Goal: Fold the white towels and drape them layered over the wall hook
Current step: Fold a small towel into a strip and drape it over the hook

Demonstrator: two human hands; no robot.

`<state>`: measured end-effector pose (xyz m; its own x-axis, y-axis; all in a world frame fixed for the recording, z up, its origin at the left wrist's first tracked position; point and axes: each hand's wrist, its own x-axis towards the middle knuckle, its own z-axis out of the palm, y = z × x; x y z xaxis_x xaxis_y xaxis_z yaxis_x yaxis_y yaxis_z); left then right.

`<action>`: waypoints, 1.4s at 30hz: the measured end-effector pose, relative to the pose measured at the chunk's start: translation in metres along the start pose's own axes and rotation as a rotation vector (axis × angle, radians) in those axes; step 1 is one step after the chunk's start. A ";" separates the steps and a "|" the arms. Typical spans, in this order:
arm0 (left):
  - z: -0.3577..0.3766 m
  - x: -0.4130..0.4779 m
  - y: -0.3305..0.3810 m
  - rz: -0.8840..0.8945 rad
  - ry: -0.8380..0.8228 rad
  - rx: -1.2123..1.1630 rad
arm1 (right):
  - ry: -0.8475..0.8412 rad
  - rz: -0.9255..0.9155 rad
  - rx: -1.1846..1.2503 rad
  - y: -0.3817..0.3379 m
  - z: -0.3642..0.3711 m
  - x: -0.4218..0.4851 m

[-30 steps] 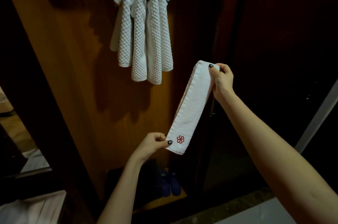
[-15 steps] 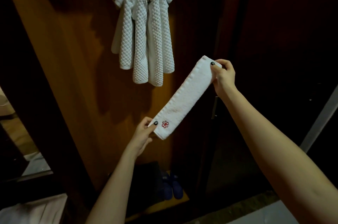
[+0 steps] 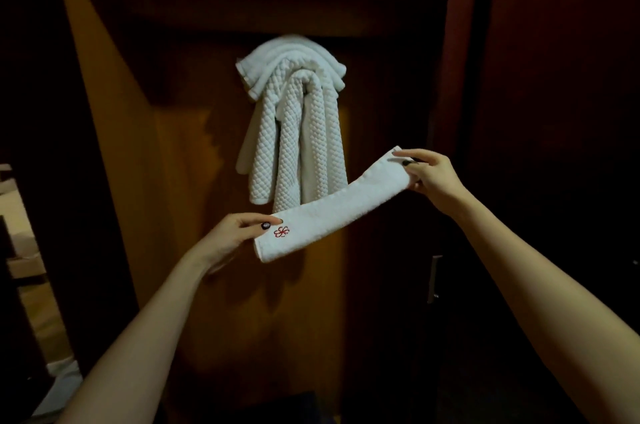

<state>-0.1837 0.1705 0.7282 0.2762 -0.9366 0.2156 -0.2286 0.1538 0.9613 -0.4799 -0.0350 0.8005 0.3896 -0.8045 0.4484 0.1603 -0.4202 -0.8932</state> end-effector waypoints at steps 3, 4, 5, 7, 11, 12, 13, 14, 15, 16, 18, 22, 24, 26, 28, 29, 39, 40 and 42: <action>-0.023 0.017 0.033 0.025 0.015 0.049 | -0.044 -0.001 0.004 -0.017 0.006 0.023; -0.030 0.023 0.044 0.044 0.031 0.073 | -0.066 -0.007 0.008 -0.024 0.007 0.031; -0.038 0.030 0.055 0.064 0.050 0.124 | -0.088 -0.015 0.015 -0.030 0.009 0.039; -0.053 0.041 0.076 0.080 0.074 0.245 | -0.130 -0.029 0.037 -0.043 0.011 0.053; -0.075 0.065 0.115 0.114 0.113 0.241 | -0.217 -0.053 0.096 -0.064 0.015 0.083; -0.078 0.072 0.124 0.130 0.130 0.214 | -0.234 -0.061 0.112 -0.068 0.017 0.091; -0.081 0.079 0.132 0.149 0.149 0.193 | -0.245 -0.071 0.126 -0.072 0.018 0.099; -0.083 0.086 0.139 0.167 0.164 0.178 | -0.251 -0.083 0.140 -0.075 0.019 0.107; -0.086 0.094 0.146 0.188 0.178 0.159 | -0.252 -0.097 0.155 -0.079 0.020 0.116; -0.089 0.102 0.153 0.214 0.192 0.136 | -0.250 -0.113 0.176 -0.082 0.021 0.126; -0.096 0.118 0.168 0.277 0.221 0.081 | -0.243 -0.142 0.234 -0.088 0.022 0.147; -0.110 0.156 0.196 0.411 0.312 -0.011 | -0.238 -0.184 0.308 -0.096 0.032 0.191; -0.118 0.177 0.209 0.467 0.372 -0.019 | -0.232 -0.202 0.316 -0.100 0.040 0.214; -0.127 0.199 0.222 0.509 0.398 -0.005 | -0.231 -0.217 0.339 -0.106 0.048 0.237; -0.135 0.220 0.235 0.531 0.400 0.009 | -0.242 -0.228 0.386 -0.113 0.055 0.261; -0.138 0.230 0.241 0.541 0.400 0.007 | -0.248 -0.231 0.411 -0.116 0.059 0.273; -0.154 0.298 0.258 0.575 0.570 0.088 | -0.213 -0.270 0.437 -0.128 0.085 0.364; -0.154 0.303 0.257 0.576 0.575 0.087 | -0.209 -0.263 0.450 -0.126 0.087 0.369; -0.156 0.310 0.254 0.570 0.586 0.095 | -0.196 -0.244 0.462 -0.122 0.090 0.378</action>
<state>-0.0102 -0.0315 1.0659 0.5304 -0.4021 0.7463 -0.5520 0.5043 0.6640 -0.2705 -0.2498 1.0752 0.4457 -0.5955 0.6684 0.6305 -0.3212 -0.7066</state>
